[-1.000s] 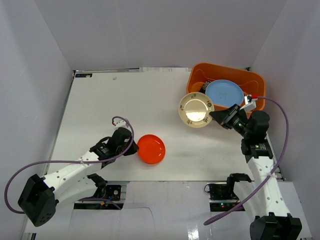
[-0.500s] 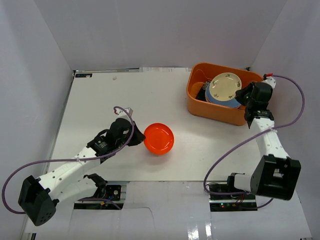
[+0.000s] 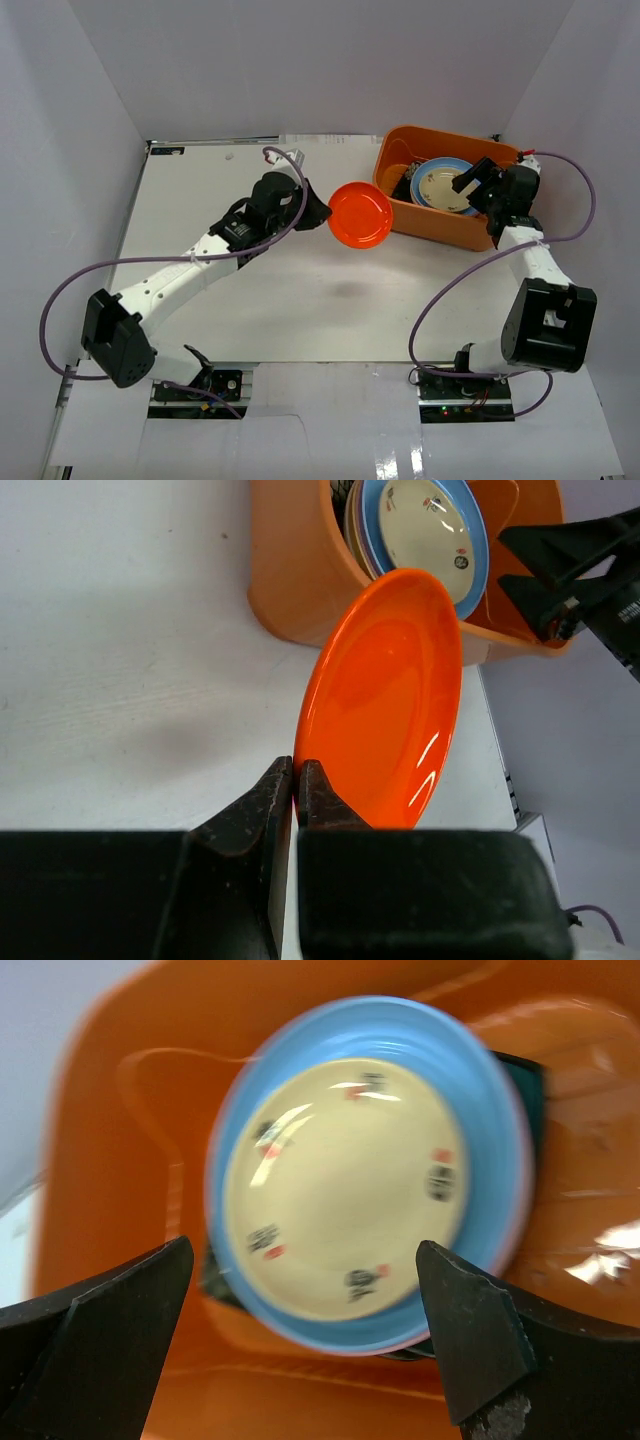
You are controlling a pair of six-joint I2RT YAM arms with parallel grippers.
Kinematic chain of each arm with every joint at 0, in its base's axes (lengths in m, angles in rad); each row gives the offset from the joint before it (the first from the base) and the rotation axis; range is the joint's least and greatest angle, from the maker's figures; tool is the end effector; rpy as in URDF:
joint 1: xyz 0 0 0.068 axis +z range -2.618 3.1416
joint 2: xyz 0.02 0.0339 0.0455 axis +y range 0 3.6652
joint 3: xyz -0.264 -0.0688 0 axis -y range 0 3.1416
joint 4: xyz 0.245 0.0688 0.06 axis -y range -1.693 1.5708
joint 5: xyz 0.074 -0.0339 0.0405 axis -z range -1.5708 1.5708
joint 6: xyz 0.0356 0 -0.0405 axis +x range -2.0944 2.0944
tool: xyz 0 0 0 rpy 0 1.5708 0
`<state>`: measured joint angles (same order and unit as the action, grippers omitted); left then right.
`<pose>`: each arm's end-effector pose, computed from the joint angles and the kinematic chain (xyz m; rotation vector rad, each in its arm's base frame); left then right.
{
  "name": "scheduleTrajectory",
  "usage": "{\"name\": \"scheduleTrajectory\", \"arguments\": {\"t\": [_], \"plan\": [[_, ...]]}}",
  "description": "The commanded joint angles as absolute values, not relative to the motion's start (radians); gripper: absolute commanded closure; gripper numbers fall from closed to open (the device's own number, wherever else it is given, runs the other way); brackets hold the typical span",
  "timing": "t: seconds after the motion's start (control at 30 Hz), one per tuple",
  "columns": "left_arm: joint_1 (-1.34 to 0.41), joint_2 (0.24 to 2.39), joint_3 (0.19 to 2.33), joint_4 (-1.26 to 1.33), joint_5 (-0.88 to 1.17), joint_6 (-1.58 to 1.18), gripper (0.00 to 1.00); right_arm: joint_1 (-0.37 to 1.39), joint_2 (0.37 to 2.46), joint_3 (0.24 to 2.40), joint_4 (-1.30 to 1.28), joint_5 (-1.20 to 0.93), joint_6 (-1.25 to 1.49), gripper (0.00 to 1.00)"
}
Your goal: Place the plates into the plastic bin on the countertop
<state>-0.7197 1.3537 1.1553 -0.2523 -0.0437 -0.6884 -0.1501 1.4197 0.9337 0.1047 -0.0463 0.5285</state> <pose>0.2370 -0.2057 0.3341 0.0041 2.1264 -0.8275 0.3232 -0.0472 0.2723 0.6243 1.8613 0.2944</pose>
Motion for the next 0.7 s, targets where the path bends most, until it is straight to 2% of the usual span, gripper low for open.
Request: {"name": "scheduleTrajectory", "arguments": {"t": [0.0, 0.2, 0.43, 0.63, 0.67], "plan": [[-0.727, 1.417, 1.276, -0.196, -0.043, -0.663, 1.0, -0.149, 1.281, 0.905, 0.28, -0.31, 0.566, 0.02], [-0.729, 1.561, 1.422, -0.166, -0.019, -0.666, 1.0, -0.117, 1.085, 0.738, 0.393, -0.572, 0.591, 0.02], [-0.735, 1.637, 1.518, -0.137, 0.047, -0.672, 1.0, -0.109, 1.052, 0.704, 0.348, -0.633, 0.568, 0.05], [-0.749, 1.664, 1.552, -0.115, 0.113, -0.683, 1.0, -0.081, 1.118, 0.704, 0.431, -0.749, 0.627, 0.14], [-0.749, 1.667, 1.552, -0.11, 0.124, -0.684, 1.0, -0.077, 1.124, 0.707, 0.43, -0.746, 0.63, 0.21]]}}
